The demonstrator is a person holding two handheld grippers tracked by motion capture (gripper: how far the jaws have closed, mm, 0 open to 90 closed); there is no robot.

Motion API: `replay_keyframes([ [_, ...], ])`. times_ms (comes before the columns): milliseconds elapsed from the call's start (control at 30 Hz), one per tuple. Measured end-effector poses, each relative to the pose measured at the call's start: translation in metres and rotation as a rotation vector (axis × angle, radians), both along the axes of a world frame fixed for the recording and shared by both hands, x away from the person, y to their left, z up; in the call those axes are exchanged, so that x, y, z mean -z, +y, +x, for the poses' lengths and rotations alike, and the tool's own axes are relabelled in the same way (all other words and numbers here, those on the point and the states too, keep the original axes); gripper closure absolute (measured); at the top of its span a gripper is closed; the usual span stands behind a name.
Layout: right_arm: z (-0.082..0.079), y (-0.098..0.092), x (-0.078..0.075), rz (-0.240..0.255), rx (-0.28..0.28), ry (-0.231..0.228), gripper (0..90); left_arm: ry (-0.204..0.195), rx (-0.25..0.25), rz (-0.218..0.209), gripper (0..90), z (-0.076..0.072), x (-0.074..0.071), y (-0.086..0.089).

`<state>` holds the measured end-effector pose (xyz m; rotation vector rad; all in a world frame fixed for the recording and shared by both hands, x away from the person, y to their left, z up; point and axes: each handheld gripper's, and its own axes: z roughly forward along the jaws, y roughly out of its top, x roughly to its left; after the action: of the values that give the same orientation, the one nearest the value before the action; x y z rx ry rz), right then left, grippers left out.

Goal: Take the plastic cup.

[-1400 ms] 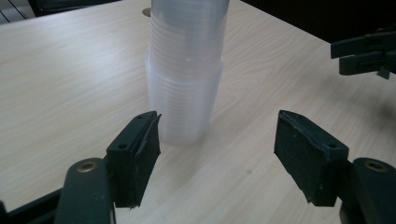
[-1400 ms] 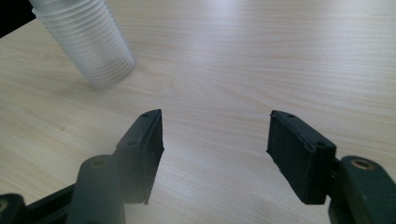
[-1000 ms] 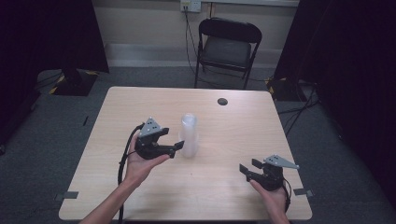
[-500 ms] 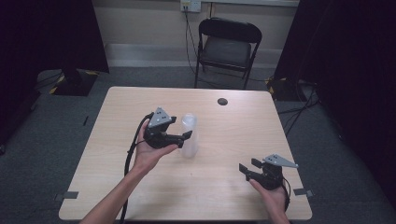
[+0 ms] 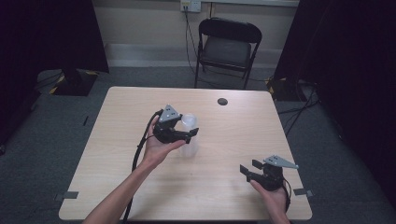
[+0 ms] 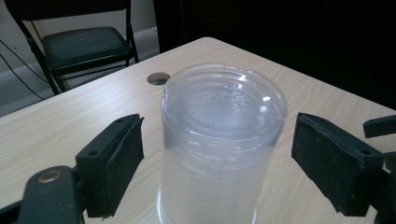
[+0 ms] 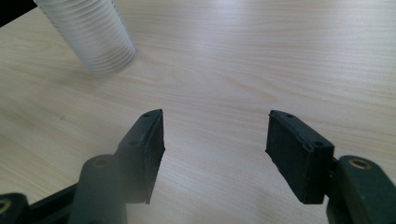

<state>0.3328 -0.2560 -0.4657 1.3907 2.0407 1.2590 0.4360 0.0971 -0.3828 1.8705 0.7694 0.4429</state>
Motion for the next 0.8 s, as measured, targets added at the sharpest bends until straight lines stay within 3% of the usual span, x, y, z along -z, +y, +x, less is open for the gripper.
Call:
replay_keyframes([
  [333,-0.006,-0.004,0.000,0.004,0.014,0.002,37.0,0.022,0.007,0.035,22.5,0.010,0.012,-0.004],
  [533,-0.008,-0.007,0.001,0.003,0.023,0.004,36.9,0.079,0.022,0.042,17.8,0.015,0.022,-0.007],
  [800,-0.006,-0.005,0.003,0.001,0.012,0.023,36.9,0.087,0.009,0.057,21.8,0.016,0.028,-0.008],
])
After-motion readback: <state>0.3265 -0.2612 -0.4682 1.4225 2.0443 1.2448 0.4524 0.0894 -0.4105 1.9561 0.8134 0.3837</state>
